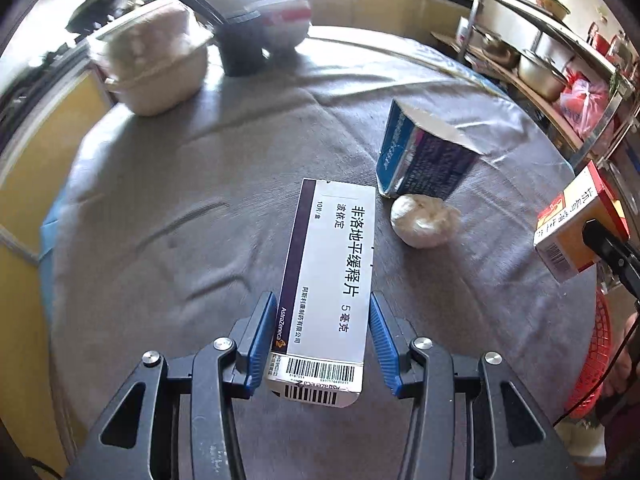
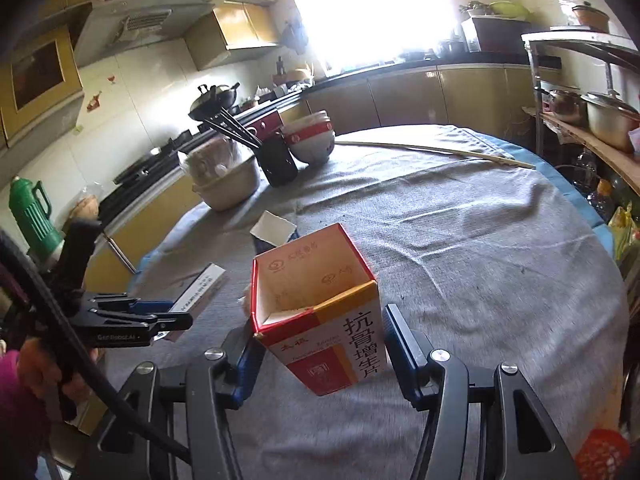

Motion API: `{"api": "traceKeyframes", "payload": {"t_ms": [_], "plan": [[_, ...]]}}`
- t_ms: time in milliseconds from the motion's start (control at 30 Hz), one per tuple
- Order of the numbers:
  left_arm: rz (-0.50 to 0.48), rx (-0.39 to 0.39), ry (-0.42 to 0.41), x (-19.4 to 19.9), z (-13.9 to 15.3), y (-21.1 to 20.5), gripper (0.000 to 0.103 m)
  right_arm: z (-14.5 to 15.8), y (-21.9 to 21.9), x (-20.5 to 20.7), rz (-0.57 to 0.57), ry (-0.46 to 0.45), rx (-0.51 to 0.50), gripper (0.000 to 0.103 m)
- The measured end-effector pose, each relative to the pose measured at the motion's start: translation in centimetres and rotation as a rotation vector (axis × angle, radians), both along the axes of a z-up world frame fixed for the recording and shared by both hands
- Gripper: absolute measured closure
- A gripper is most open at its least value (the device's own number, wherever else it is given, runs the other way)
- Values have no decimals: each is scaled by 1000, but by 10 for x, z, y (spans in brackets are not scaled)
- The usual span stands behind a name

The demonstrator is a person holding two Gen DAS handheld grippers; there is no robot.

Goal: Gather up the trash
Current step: 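Lift both boxes and carry them toward the red wastebasket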

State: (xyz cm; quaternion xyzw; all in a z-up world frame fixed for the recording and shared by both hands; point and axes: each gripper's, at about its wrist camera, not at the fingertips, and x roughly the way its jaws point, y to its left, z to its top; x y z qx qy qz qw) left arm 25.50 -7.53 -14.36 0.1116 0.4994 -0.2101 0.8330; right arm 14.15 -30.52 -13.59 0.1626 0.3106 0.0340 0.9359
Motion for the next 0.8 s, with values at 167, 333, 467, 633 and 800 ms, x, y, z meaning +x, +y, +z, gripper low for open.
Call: {"api": "traceKeyframes", "payload": {"t_ms": [167, 333, 467, 633, 800], "plan": [[49, -8, -89, -44, 28, 2, 55, 10, 8, -28, 7, -26, 19, 44], [88, -5, -172, -84, 51, -2, 55, 20, 16, -58, 10, -55, 21, 44], [93, -7, -237, -115, 68, -7, 55, 28, 17, -80, 3, -78, 19, 44], [92, -7, -277, -138, 81, -13, 55, 35, 10, -104, -18, -104, 53, 44], [98, -1, -321, -156, 91, -17, 55, 43, 8, -123, -21, -129, 56, 44]]}}
